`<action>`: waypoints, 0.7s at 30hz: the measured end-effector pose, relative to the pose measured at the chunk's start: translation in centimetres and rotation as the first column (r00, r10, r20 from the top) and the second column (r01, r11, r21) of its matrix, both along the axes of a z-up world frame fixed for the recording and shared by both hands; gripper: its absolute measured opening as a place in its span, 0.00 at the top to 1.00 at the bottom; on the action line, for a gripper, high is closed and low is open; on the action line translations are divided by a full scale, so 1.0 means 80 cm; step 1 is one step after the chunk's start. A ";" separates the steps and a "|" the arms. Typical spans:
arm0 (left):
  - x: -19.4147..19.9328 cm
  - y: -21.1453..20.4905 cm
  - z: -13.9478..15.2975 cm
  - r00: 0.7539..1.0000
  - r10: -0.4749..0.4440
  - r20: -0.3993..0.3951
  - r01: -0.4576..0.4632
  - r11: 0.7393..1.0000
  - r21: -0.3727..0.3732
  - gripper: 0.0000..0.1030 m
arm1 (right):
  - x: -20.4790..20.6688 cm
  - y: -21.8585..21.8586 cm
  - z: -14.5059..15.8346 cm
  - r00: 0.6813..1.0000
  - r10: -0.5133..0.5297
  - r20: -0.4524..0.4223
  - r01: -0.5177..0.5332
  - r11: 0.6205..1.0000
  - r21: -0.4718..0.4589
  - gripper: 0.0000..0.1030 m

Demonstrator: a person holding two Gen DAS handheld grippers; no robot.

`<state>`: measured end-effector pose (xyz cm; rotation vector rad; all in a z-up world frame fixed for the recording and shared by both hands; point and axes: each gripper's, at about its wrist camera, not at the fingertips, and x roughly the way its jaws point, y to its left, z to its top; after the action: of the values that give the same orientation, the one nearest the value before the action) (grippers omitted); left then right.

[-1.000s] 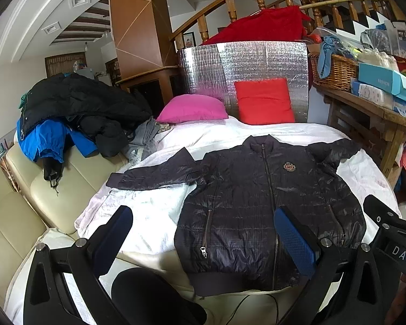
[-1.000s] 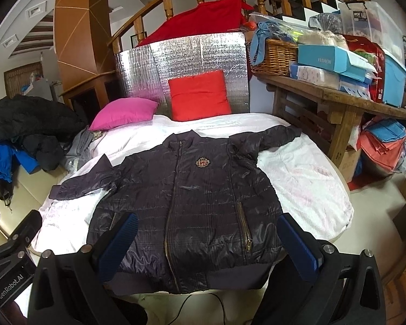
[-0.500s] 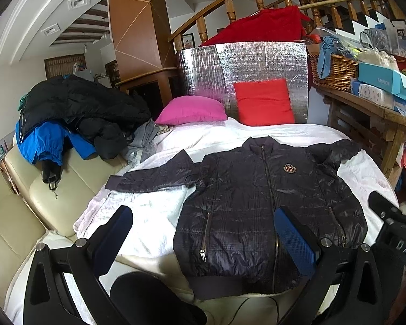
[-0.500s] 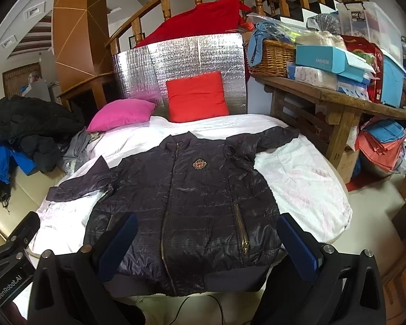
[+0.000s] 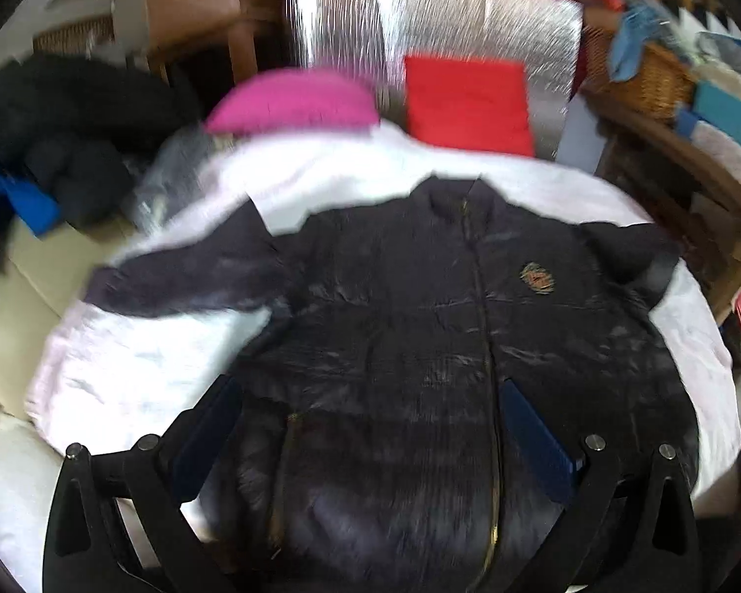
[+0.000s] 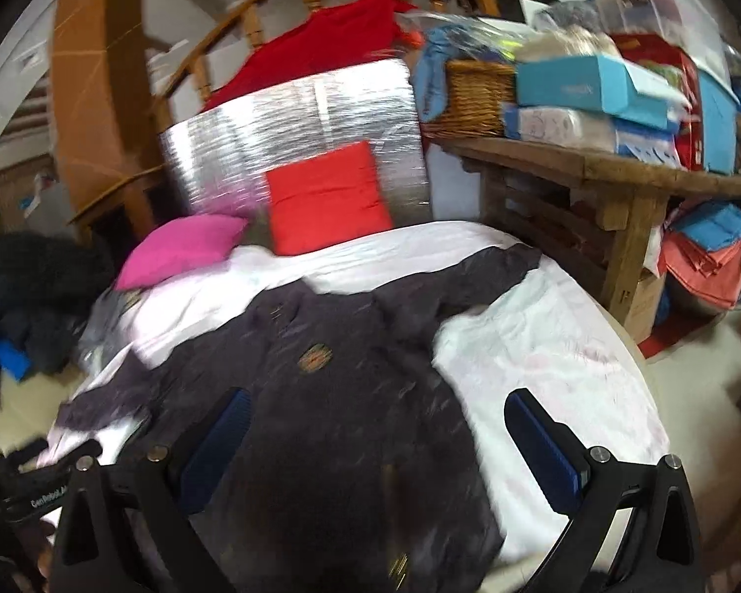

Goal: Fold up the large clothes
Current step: 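Grasp the jacket sleeve cuff nearest the right gripper with the right gripper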

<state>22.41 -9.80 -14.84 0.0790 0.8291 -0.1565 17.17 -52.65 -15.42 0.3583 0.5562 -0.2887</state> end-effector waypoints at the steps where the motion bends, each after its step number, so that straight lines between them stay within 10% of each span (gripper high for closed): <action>1: 0.015 -0.004 -0.010 1.000 0.013 -0.010 -0.013 1.000 0.002 0.00 | 0.021 -0.023 -0.009 1.000 -0.003 -0.008 0.003 1.000 0.024 0.00; 8: 0.119 -0.032 -0.079 0.995 0.067 -0.076 -0.071 0.996 -0.052 0.00 | 0.178 -0.209 -0.098 0.995 -0.058 -0.085 0.080 0.955 0.285 0.00; 12: 0.139 -0.049 -0.104 0.995 0.061 -0.085 -0.061 0.998 -0.006 0.00 | 0.246 -0.299 -0.164 0.985 -0.120 -0.124 0.165 0.865 0.473 0.00; 21: 0.147 -0.062 -0.115 0.998 0.017 -0.064 -0.013 0.997 0.072 0.00 | 0.327 -0.391 -0.252 0.959 -0.272 -0.079 0.260 0.733 0.629 0.05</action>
<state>34.18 -14.75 -24.00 0.1355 0.9001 -0.1155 43.31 -83.94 -35.62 1.1136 0.5740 -0.3699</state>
